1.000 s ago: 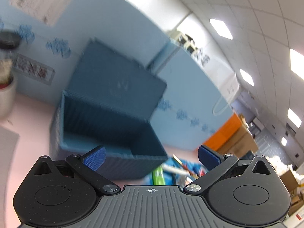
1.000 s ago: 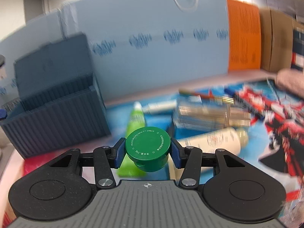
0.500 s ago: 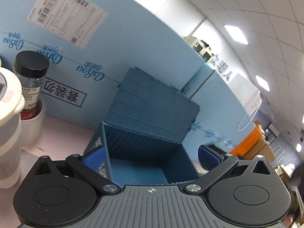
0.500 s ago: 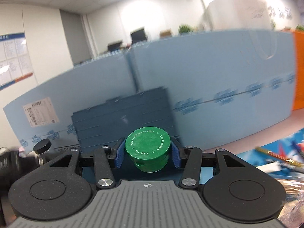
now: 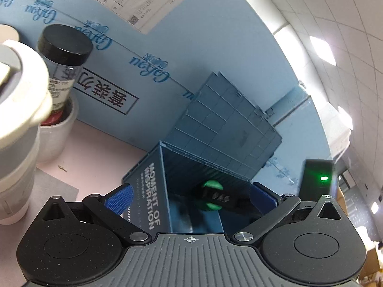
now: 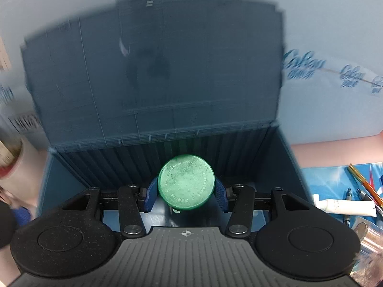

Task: Organize rigid objects
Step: 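Carry the green jar into the blue-grey box and open the right gripper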

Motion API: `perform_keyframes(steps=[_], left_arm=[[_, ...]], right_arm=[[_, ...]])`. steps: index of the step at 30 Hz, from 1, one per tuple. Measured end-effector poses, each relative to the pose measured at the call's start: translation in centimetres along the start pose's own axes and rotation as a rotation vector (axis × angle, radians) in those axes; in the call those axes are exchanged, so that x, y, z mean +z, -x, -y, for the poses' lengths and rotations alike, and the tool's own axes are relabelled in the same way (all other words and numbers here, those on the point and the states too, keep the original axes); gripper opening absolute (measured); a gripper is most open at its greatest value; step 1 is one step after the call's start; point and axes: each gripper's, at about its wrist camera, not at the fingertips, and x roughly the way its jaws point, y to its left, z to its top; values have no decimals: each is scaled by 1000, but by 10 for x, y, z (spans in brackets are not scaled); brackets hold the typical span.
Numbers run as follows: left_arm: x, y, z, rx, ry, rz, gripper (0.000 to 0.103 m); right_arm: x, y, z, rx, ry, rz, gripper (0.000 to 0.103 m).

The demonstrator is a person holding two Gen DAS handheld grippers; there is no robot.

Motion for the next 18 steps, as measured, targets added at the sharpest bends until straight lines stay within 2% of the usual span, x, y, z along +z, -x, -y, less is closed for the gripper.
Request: perform_keyframes(steps=[3,10,12,15,18], left_arm=[[1,3,1,-12,-11,11,103],[3,5,5,-25,-19,16,103],[3,5,5,-25,-20,17,103],[3,6,6,-26,-21,20,103],[3,7,7,-31,-20,22,103]], right_arm=[[-1,-11,-8,-53,44,-49,46],[-2,-8,-11,-80,61,-102,47],[-3,-10,-11,-58,56,-127,47],[-8,-6,-6,-4,23,-133,54],[-10,2,-7,9,14,-106,71]])
